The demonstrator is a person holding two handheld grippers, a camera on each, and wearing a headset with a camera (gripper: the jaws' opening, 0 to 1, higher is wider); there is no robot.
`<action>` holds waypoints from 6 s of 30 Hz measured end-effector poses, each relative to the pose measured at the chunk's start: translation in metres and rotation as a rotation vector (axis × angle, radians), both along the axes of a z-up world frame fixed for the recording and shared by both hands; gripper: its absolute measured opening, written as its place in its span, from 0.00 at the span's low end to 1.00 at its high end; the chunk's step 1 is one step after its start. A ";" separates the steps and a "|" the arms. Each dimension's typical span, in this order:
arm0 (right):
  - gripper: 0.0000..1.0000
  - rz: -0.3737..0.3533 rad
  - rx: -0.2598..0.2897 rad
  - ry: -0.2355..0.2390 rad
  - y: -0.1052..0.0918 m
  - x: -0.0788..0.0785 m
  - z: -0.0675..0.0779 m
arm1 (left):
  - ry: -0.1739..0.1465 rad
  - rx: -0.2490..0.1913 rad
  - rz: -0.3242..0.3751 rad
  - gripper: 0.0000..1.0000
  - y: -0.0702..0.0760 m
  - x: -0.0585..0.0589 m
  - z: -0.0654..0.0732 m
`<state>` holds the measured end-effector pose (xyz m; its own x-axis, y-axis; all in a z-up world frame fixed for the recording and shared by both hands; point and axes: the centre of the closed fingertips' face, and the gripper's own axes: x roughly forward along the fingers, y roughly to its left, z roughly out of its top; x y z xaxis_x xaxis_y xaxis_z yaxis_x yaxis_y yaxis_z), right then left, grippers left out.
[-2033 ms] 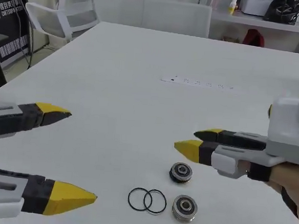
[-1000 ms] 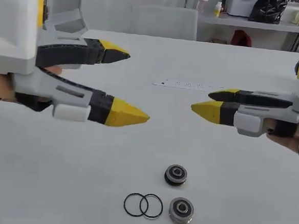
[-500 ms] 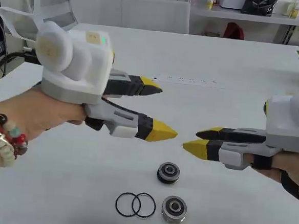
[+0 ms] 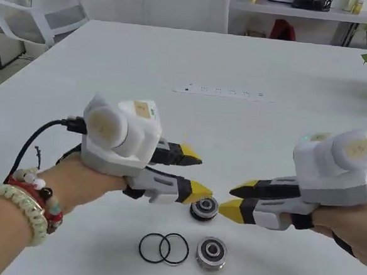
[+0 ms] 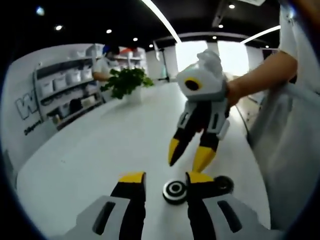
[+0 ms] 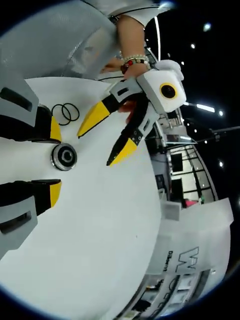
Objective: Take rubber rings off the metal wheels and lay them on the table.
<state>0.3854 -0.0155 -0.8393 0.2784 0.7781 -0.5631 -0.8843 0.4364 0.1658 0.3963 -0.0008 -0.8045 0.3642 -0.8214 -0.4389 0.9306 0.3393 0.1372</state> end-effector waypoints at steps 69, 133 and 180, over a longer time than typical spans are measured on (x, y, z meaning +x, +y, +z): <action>0.09 0.116 -0.094 0.016 0.010 -0.011 -0.025 | 0.184 0.015 0.051 0.14 0.001 -0.010 -0.043; 0.00 -0.068 -0.117 0.171 0.002 -0.002 -0.020 | 0.154 0.056 0.030 0.13 0.001 -0.014 -0.043; 0.00 -0.200 0.087 0.390 0.015 -0.009 -0.005 | 0.114 0.011 0.043 0.13 0.001 -0.015 -0.043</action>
